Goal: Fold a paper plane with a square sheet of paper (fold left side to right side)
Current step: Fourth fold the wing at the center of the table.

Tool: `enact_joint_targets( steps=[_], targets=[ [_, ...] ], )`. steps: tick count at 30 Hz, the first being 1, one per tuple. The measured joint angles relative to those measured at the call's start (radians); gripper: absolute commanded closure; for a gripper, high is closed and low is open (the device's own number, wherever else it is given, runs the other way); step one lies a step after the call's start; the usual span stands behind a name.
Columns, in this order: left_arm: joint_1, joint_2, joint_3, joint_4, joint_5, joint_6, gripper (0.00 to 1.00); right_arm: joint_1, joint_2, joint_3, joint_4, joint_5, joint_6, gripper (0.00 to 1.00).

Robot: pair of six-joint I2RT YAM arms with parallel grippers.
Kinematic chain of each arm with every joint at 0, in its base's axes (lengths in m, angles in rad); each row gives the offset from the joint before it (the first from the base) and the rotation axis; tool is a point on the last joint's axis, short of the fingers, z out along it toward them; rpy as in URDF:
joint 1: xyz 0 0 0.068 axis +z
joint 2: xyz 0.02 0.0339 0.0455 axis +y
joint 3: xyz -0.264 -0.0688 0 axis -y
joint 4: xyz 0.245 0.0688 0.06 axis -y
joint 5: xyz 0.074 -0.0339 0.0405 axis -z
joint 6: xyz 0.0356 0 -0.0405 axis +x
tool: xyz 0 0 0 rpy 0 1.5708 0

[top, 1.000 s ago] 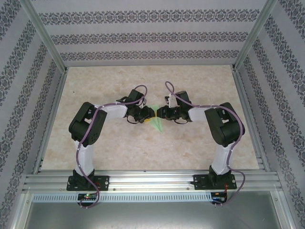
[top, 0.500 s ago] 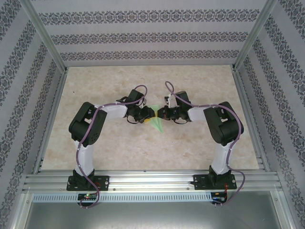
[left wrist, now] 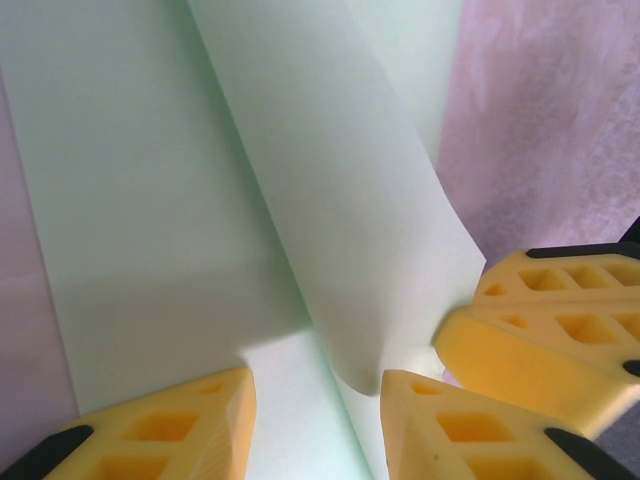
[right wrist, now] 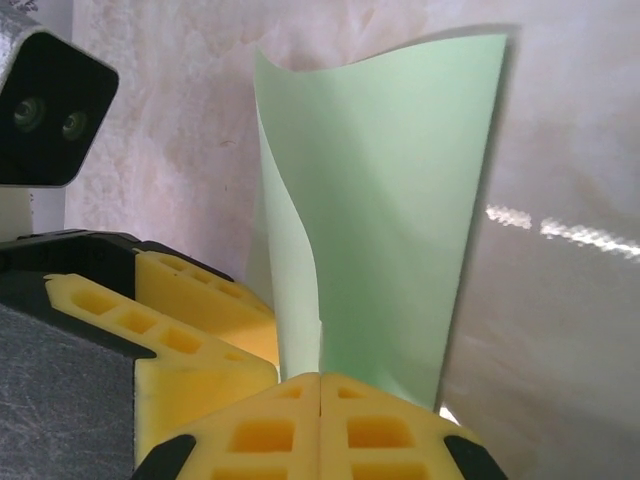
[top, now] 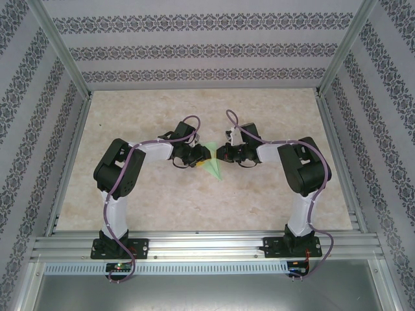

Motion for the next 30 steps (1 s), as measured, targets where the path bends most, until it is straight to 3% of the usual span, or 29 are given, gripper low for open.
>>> enact_joint_targets(
  steps=[30],
  targets=[
    [0.0,0.0,-0.001,0.001,0.0,0.0,0.6,-0.018,0.04,0.01,-0.019,0.006,-0.001,0.93]
  ],
)
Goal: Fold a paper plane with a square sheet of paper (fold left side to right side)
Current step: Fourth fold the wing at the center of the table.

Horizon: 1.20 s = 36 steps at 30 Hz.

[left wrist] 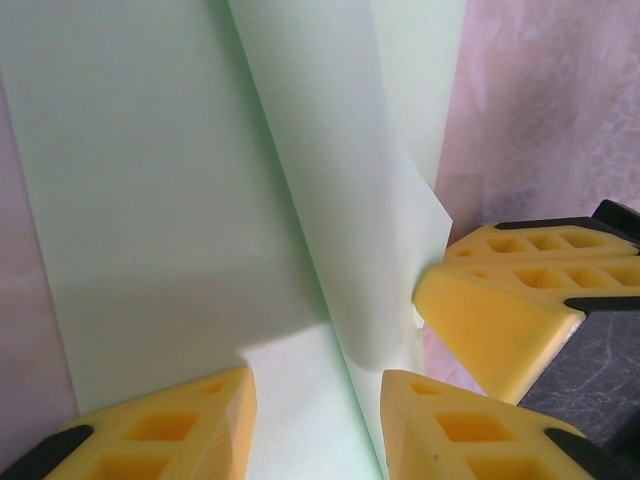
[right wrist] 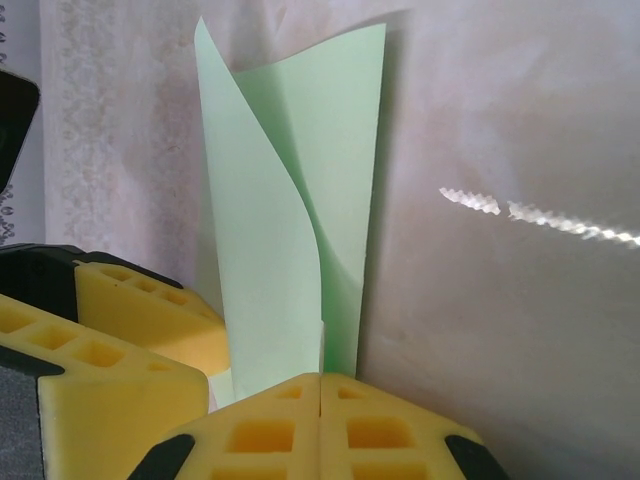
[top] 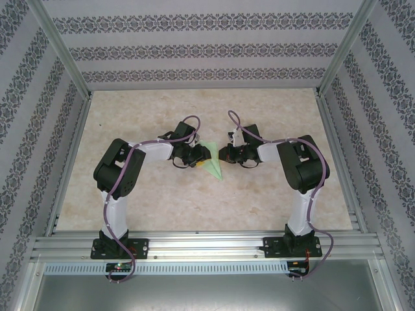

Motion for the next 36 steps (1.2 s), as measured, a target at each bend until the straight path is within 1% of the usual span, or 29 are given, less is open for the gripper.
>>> enact_joint_targets(
  steps=[6,11,18,22,28,36],
  targets=[
    [0.0,-0.002,0.004,-0.004,0.001,0.002,0.58,0.006,0.003,0.017,-0.036,0.005,-0.022,0.93],
    [0.0,-0.007,0.036,-0.049,0.001,0.016,0.57,0.01,0.005,0.028,-0.057,0.01,-0.033,0.93],
    [0.0,-0.021,0.111,-0.071,0.009,0.027,0.68,0.014,0.006,0.038,-0.076,0.019,-0.045,0.93],
    [0.0,-0.012,0.142,-0.076,0.024,0.027,0.71,0.014,0.006,0.039,-0.079,0.019,-0.045,0.93],
    [0.0,0.035,0.175,-0.075,0.051,0.026,0.72,0.014,0.006,0.04,-0.081,0.02,-0.045,0.93],
    [0.0,0.081,0.177,-0.072,0.061,0.008,0.72,0.014,0.006,0.041,-0.082,0.02,-0.046,0.93]
  ],
)
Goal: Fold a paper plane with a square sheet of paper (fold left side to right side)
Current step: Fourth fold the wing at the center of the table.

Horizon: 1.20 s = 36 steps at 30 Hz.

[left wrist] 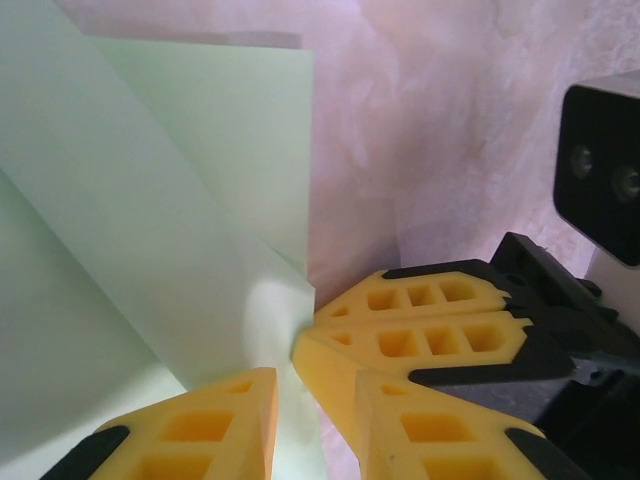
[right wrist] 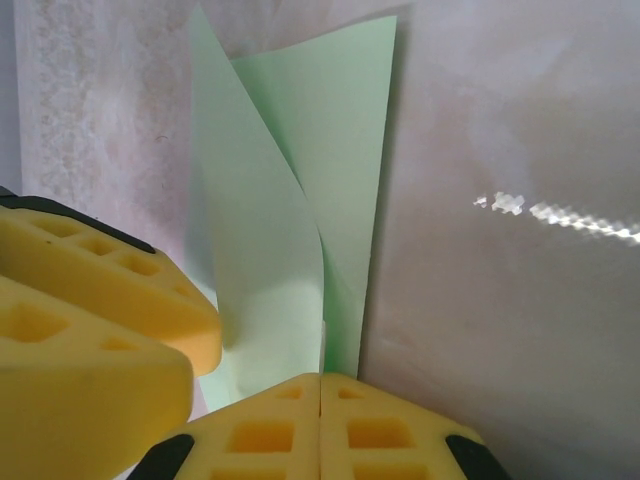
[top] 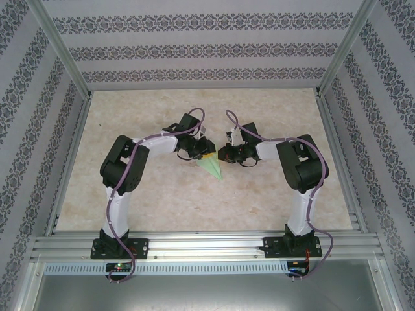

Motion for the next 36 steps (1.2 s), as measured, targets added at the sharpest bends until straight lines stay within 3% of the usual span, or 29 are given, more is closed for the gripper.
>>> enact_joint_targets(
  steps=[17,26,36],
  targets=[
    [0.0,0.032,0.0,-0.004,-0.017,-0.001,0.73,0.001,0.002,0.01,-0.019,0.001,-0.007,0.93],
    [0.0,0.031,-0.035,0.032,-0.024,-0.002,0.74,0.004,-0.005,0.034,-0.062,0.018,-0.01,0.84],
    [0.0,0.02,-0.068,0.082,-0.024,-0.004,0.75,-0.021,-0.2,0.053,-0.171,0.08,-0.049,0.81]
  ],
)
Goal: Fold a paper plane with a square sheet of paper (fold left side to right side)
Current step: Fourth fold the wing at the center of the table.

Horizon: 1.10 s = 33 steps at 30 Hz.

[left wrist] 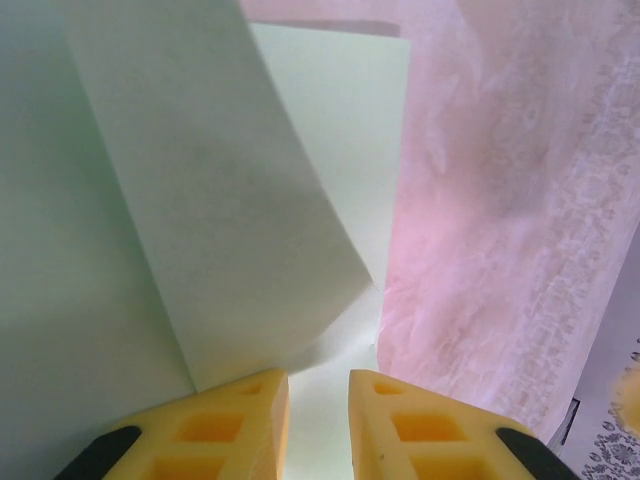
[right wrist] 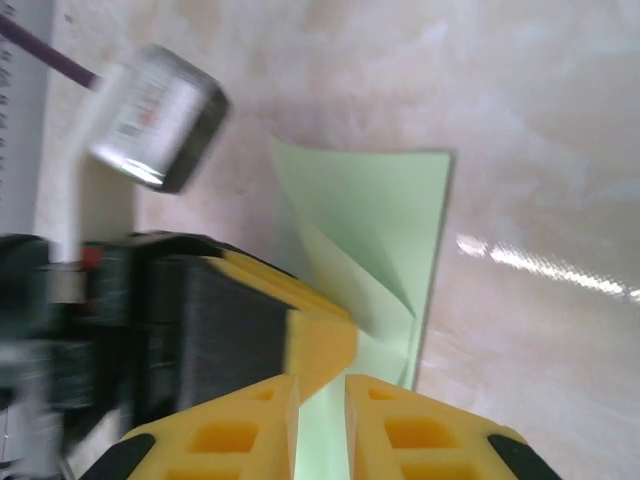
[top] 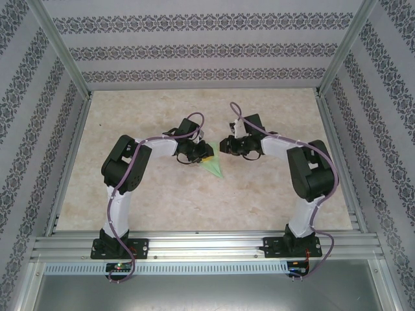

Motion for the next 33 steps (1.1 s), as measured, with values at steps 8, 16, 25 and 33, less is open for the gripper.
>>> enact_joint_targets(
  steps=[8,16,25,33],
  targets=[
    [0.0,-0.001,-0.002,0.002,-0.001,0.0,0.75,0.059,-0.113,-0.146,0.023,-0.045,0.037,0.82],
    [0.0,-0.001,-0.002,0.002,-0.003,0.0,0.75,0.117,-0.037,-0.166,0.026,-0.081,0.051,0.83],
    [0.0,-0.001,-0.002,0.002,-0.003,0.0,0.75,0.119,0.014,-0.166,0.018,-0.08,0.049,0.83],
    [0.0,-0.001,-0.002,0.002,-0.003,0.0,0.75,0.119,0.023,-0.166,0.006,-0.072,0.042,0.83]
  ],
)
